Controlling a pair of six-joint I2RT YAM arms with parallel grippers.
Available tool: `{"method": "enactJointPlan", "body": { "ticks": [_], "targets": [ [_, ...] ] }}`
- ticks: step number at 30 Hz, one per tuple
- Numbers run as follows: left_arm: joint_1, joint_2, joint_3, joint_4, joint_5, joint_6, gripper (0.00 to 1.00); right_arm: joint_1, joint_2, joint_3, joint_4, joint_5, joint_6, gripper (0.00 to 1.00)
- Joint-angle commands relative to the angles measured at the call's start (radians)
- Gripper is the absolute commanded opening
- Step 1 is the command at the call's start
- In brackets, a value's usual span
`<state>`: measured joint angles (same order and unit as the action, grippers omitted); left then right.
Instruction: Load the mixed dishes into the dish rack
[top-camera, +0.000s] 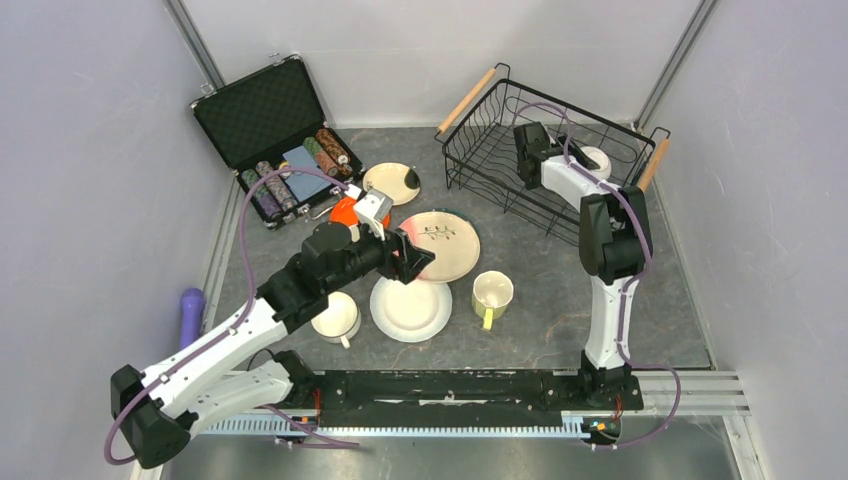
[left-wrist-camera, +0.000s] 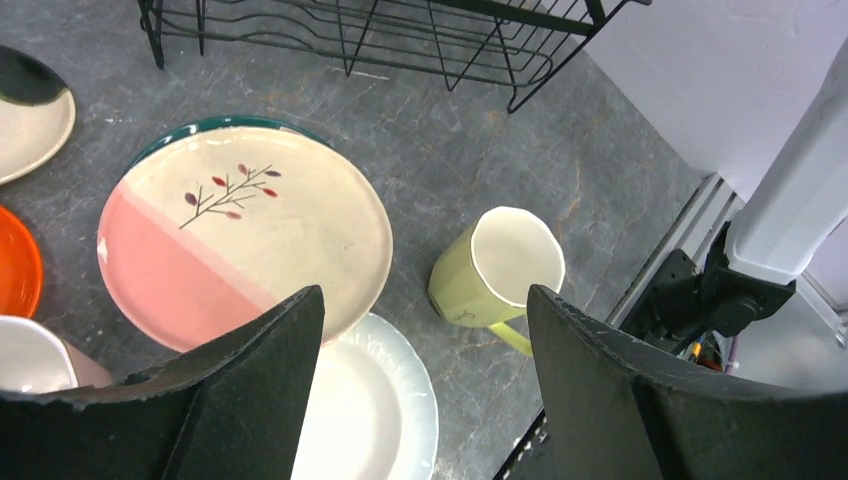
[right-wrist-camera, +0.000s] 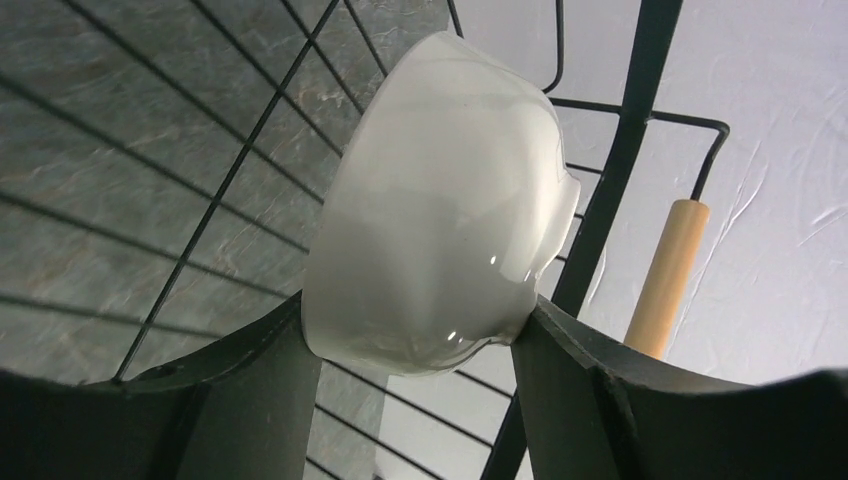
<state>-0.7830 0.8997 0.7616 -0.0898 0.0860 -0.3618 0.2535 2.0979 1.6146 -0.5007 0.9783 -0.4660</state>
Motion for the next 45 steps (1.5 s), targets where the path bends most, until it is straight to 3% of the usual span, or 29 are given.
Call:
{"method": "enactJointPlan", "body": {
  "ticks": [1,9,13,15,17,24,35,41,43,45],
  "targets": [
    [-0.004,-0.043,0.005,-0.056,0.017,0.044,0.80,-0.023,0.063,0.055,0.168,0.081,-0.111,0.22],
    [-0.004,-0.062,0.004,-0.085,0.005,0.078,0.81,-0.036,0.209,0.171,0.161,0.052,-0.123,0.25],
    [-0.004,-0.058,0.005,-0.087,0.008,0.088,0.81,-0.040,0.243,0.209,0.138,0.025,-0.121,0.33],
    [-0.004,-0.056,0.003,-0.085,0.010,0.092,0.81,-0.043,0.256,0.231,0.114,0.010,-0.113,0.45],
    [-0.004,-0.051,0.001,-0.084,0.012,0.093,0.82,-0.044,0.258,0.234,0.106,0.007,-0.111,0.70],
    [-0.003,-0.055,0.002,-0.097,0.017,0.112,0.83,-0.046,0.247,0.234,0.055,-0.051,-0.092,0.93],
    [-0.001,-0.061,-0.001,-0.096,0.015,0.113,0.83,-0.031,0.148,0.321,-0.029,-0.196,-0.013,0.95],
    [-0.001,-0.069,-0.002,-0.099,0.009,0.118,0.83,-0.021,0.090,0.339,0.022,-0.255,0.013,0.95],
    [-0.001,-0.067,-0.001,-0.099,0.006,0.120,0.83,-0.022,0.104,0.355,0.079,-0.242,0.026,0.90],
    [-0.001,-0.068,0.002,-0.094,0.002,0.121,0.83,-0.024,0.137,0.391,0.133,-0.232,0.043,0.78]
  ]
}}
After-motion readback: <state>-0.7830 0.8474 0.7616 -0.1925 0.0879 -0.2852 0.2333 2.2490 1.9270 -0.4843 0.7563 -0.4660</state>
